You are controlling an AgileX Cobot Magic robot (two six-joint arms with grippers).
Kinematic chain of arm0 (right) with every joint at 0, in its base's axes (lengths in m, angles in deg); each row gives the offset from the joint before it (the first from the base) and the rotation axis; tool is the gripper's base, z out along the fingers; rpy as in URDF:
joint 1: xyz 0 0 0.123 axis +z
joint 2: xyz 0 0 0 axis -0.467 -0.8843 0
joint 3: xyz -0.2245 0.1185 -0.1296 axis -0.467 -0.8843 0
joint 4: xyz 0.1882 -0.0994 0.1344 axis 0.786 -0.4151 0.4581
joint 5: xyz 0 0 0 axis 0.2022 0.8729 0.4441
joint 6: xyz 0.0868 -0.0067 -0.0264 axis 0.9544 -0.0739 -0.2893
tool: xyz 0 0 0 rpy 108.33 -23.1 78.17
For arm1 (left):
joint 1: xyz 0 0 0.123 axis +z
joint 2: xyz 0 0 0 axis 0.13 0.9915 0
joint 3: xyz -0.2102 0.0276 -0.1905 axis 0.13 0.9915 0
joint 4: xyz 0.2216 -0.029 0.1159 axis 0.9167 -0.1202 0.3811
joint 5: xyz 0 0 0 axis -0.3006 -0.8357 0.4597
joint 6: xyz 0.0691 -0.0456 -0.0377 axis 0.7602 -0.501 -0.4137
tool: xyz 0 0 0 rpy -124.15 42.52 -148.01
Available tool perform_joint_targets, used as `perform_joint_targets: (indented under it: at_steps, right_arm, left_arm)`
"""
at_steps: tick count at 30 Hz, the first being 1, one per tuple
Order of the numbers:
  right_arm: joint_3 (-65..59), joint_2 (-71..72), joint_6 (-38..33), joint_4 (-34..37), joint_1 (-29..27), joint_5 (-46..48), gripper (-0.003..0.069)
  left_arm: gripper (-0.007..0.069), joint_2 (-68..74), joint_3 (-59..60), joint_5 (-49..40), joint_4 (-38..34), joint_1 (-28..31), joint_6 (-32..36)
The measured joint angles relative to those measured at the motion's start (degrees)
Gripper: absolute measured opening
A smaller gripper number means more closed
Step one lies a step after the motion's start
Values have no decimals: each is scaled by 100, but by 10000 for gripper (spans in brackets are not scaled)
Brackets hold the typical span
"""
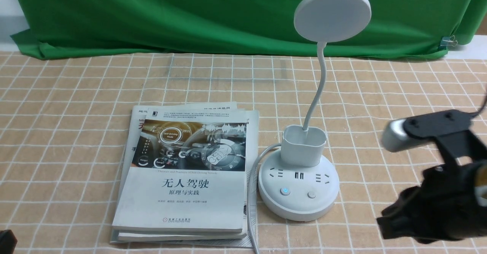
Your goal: Turn off the desk lamp on the light coffee tablecloth by hand.
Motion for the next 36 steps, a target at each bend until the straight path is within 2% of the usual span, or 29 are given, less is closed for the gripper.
perform_joint_targets:
  at_steps: [9,13,18,21,28,32,36]
  right_arm:
    - [0,374,-5,0,0,-532,72]
    - [-188,643,-58,0,-110,-869,33]
    - [-1112,1683,-661,0,-915,-1529,20]
    - [-2058,2625,-1013,0,-1635,-2053,20]
    - [-3827,4900,-1183,0,-2963,-3200,18]
    - [-4439,5922,-1293,0,-3334,-3603,18]
    - [-4513,6268,-1344,0,-3380,-3672,18]
  left_arm:
    - [5,0,0,2,0,0,0]
    - [5,0,0,2,0,6,0]
    - [5,0,0,2,22,6,0]
    - [5,0,0,2,26,6,0]
    - [5,0,0,2,26,6,0]
    - [5,0,0,2,26,6,0]
    - [5,0,-4,3,26,6,0]
